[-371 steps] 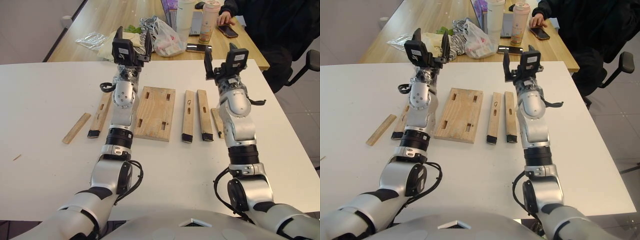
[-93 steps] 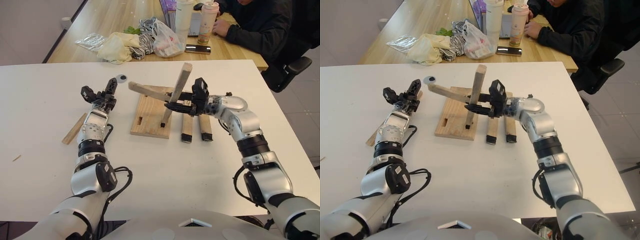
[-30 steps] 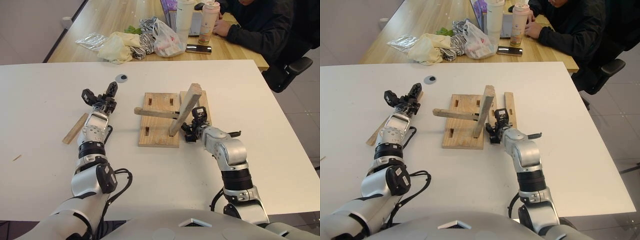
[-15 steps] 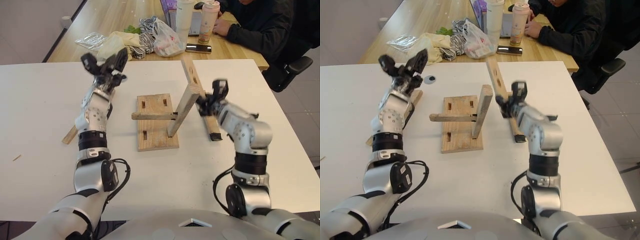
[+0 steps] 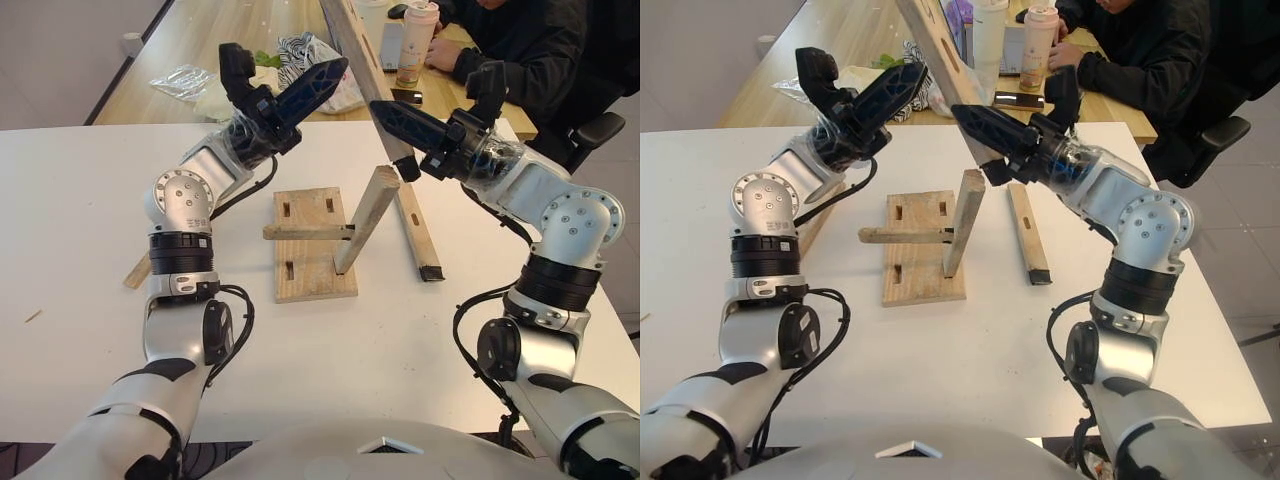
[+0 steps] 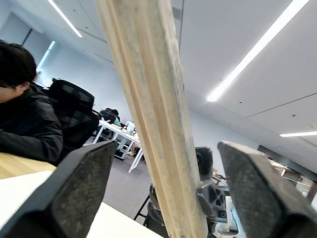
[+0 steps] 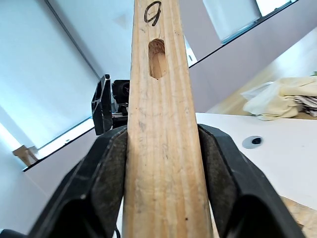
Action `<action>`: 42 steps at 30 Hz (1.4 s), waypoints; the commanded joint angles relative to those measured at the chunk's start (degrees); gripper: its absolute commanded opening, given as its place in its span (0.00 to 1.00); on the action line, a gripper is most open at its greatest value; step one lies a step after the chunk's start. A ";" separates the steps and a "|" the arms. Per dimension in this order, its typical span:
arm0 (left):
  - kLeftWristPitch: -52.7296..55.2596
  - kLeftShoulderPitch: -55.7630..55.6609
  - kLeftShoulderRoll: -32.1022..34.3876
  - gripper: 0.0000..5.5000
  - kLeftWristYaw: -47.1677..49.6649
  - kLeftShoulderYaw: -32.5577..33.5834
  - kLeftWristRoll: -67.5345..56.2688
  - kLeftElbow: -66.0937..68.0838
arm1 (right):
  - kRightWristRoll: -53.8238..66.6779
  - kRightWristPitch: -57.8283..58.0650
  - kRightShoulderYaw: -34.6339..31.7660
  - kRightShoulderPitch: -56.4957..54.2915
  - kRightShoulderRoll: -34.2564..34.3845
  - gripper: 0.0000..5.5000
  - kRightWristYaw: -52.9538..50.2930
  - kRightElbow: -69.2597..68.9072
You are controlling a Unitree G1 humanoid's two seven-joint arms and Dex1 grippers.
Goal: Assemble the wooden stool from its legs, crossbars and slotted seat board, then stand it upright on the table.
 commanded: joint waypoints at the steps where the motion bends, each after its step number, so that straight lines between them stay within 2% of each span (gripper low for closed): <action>1: 2.11 2.10 0.70 0.68 0.50 1.55 -2.39 -3.17 | 2.52 0.11 0.52 -0.79 -0.18 0.38 -1.47 -0.32; 6: 5.29 8.06 0.63 0.68 -0.88 1.71 -6.14 -9.34 | 1.79 -3.90 2.53 -0.85 2.52 0.38 -4.60 0.77; 11: 0.66 2.48 1.04 0.68 -2.65 -2.02 0.37 -0.13 | 0.10 -9.56 1.94 -5.04 0.69 0.37 -4.63 7.11; 18: 1.53 -1.95 2.88 0.68 -6.18 -1.32 0.97 4.93 | 4.83 -5.62 1.45 -2.59 -1.50 0.37 -2.06 6.15; 28: 2.52 -8.34 2.25 0.68 -7.78 1.05 -0.85 8.94 | 6.50 -0.33 7.36 -1.84 -5.74 0.37 3.73 5.53; 39: 5.77 -8.67 2.81 0.39 -10.47 2.55 -2.78 9.07 | 10.51 1.18 4.87 -4.35 -5.59 0.37 2.83 8.09; 42: 5.87 -8.57 2.96 0.37 -10.72 2.64 -2.65 9.07 | 11.18 1.25 4.51 -4.75 -5.48 0.37 2.40 8.43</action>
